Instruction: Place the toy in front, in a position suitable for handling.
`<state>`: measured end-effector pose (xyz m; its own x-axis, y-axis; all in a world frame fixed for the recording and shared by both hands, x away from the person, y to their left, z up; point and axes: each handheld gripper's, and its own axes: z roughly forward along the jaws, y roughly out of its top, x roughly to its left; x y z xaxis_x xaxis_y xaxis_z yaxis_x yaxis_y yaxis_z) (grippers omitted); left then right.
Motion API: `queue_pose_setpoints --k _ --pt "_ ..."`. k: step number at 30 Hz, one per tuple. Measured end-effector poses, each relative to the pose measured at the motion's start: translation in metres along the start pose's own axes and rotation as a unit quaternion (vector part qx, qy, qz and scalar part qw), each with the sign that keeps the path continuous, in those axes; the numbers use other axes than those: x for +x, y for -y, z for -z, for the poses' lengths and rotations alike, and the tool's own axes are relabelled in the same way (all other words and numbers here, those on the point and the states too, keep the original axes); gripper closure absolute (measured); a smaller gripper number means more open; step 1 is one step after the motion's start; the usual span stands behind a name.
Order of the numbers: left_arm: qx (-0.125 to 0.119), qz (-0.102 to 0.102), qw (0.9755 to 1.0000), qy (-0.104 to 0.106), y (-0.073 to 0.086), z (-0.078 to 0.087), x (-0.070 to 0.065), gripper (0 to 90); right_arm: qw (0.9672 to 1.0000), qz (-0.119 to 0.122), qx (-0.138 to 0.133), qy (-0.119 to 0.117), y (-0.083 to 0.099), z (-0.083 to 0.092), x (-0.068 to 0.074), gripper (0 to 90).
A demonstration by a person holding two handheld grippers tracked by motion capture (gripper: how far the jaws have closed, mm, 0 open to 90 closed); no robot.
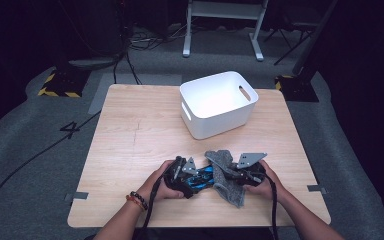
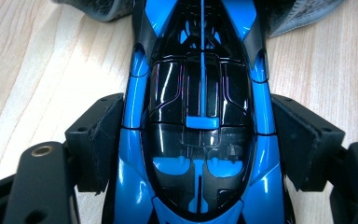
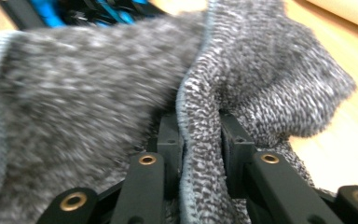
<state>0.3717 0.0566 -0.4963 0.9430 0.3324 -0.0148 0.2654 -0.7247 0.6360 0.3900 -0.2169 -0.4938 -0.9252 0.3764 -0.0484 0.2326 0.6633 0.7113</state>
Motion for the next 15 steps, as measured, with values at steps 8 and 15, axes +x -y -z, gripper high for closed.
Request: queue_pose_setpoints --k 8,15 --pt "0.0 0.006 1.0 -0.001 -0.001 -0.001 0.0 22.5 0.9986 0.028 0.005 -0.045 -0.002 0.0 0.017 77.1" --pt "0.002 0.005 1.0 0.0 -0.002 -0.002 0.001 21.3 0.994 0.071 0.013 -0.083 -0.004 0.002 0.037 76.9"
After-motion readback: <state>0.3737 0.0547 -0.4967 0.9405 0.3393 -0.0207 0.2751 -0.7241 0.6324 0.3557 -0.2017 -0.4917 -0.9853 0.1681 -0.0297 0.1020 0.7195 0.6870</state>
